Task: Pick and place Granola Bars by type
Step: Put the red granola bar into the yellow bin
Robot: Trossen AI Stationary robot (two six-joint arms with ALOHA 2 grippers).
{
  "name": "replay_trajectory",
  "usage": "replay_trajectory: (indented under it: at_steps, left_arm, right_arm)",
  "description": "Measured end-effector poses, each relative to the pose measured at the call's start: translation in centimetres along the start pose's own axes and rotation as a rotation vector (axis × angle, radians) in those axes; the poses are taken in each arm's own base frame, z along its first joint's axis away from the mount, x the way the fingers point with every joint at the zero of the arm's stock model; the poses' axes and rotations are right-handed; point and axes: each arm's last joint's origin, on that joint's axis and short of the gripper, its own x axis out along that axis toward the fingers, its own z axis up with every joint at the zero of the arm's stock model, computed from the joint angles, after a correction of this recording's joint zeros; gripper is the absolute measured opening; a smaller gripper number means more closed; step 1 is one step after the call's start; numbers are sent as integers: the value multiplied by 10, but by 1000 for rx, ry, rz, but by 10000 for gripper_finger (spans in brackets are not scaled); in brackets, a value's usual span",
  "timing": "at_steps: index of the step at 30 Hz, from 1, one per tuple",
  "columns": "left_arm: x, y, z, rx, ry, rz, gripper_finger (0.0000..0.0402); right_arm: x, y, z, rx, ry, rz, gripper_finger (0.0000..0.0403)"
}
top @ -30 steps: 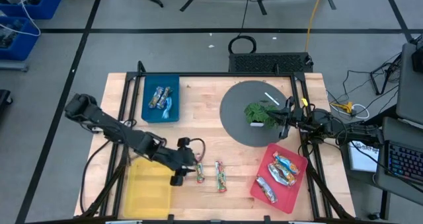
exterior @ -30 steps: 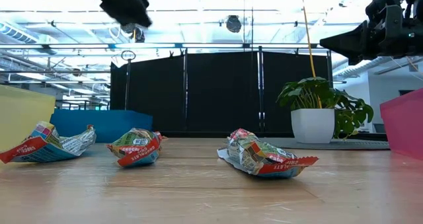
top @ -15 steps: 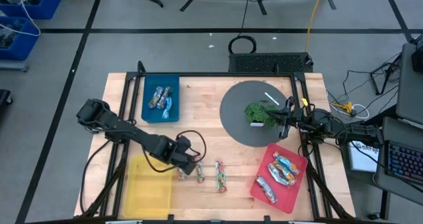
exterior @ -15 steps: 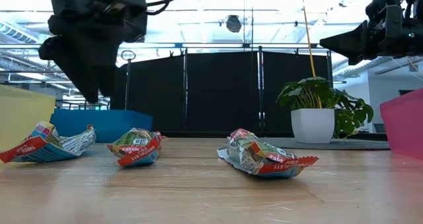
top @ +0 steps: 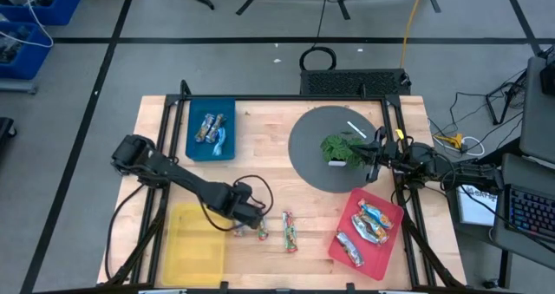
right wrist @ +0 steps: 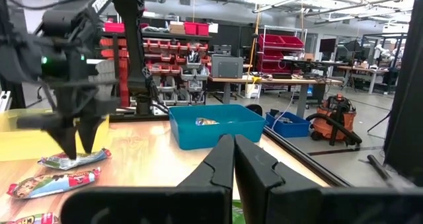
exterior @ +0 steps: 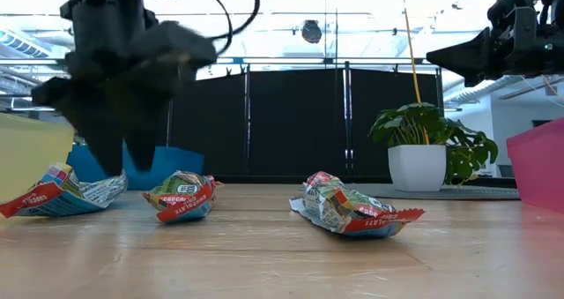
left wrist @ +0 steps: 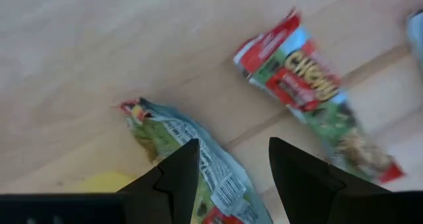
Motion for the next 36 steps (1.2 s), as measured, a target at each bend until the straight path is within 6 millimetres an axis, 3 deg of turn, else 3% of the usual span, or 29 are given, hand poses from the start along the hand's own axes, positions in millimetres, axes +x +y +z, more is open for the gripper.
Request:
replay_trajectory:
  at_steps: [7,16,23,36]
  left_arm:
    - [14,-1,1,-8,17,38,186]
    - [-4,4,2,-65,26,31,186]
    - [-1,12,4,-135,12,129,186]
    - [-1,13,11,-157,-11,126,186]
  right_arm:
    - [0,0,0,0,0,0,6]
    - [0,0,0,0,0,0,6]
    - [0,0,0,0,0,0,6]
    - [0,0,0,0,-1,0,6]
